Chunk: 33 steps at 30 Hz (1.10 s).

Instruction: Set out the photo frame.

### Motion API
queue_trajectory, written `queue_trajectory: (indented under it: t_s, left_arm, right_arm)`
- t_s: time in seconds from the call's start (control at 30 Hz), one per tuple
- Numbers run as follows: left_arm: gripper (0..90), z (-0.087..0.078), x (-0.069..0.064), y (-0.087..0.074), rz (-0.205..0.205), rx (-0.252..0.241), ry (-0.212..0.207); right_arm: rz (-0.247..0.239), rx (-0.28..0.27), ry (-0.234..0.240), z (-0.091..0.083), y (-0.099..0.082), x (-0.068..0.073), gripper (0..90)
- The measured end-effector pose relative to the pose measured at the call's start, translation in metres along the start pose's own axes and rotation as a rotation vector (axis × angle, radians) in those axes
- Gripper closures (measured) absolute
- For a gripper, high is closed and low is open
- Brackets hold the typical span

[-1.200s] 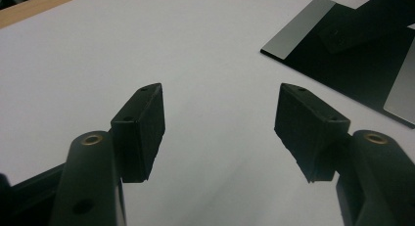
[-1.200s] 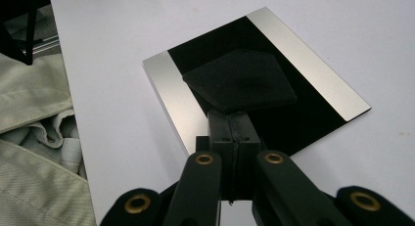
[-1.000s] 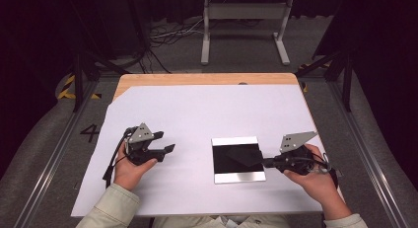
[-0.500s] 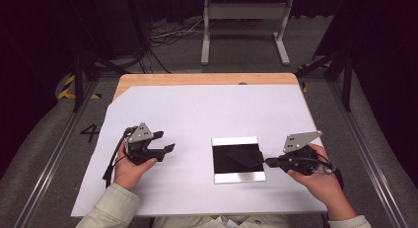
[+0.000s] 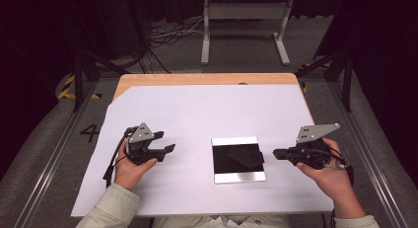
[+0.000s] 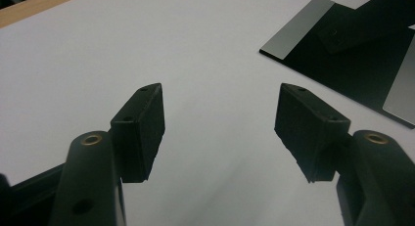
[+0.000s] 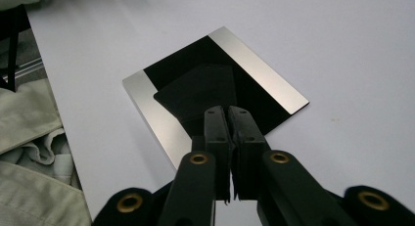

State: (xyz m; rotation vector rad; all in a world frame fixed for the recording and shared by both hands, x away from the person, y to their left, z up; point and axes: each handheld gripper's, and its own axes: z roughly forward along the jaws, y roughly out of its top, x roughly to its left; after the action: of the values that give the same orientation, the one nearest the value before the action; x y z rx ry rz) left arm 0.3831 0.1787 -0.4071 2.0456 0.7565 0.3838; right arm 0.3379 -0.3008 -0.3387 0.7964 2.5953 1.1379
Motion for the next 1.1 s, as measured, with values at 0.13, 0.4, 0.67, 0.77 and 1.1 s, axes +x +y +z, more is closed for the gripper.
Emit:
queue_trajectory:
  t_s: [0.13,0.4,0.67,0.77,1.1]
  left_arm:
    - [36.4,0.0,0.001,0.0,0.0,-0.002,0.004]
    - [36.3,0.0,0.0,0.0,0.0,0.002,0.002]
    - [36.3,0.0,0.001,0.0,-0.003,0.0,0.005]
    - [36.3,0.0,0.001,0.0,-0.001,-0.002,0.005]
    - [36.2,0.0,0.001,-0.001,-0.004,0.002,0.006]
  right_arm:
    - [0.029,-0.01,0.001,-0.001,0.002,-0.002,80.9]
    - [0.131,-0.001,0.011,0.002,0.005,-0.011,70.7]
    - [0.202,0.031,0.035,0.011,0.015,-0.021,67.8]
    - [0.22,0.045,0.038,0.012,0.017,-0.025,66.7]
    - [0.294,0.079,0.037,0.016,0.024,-0.041,64.6]
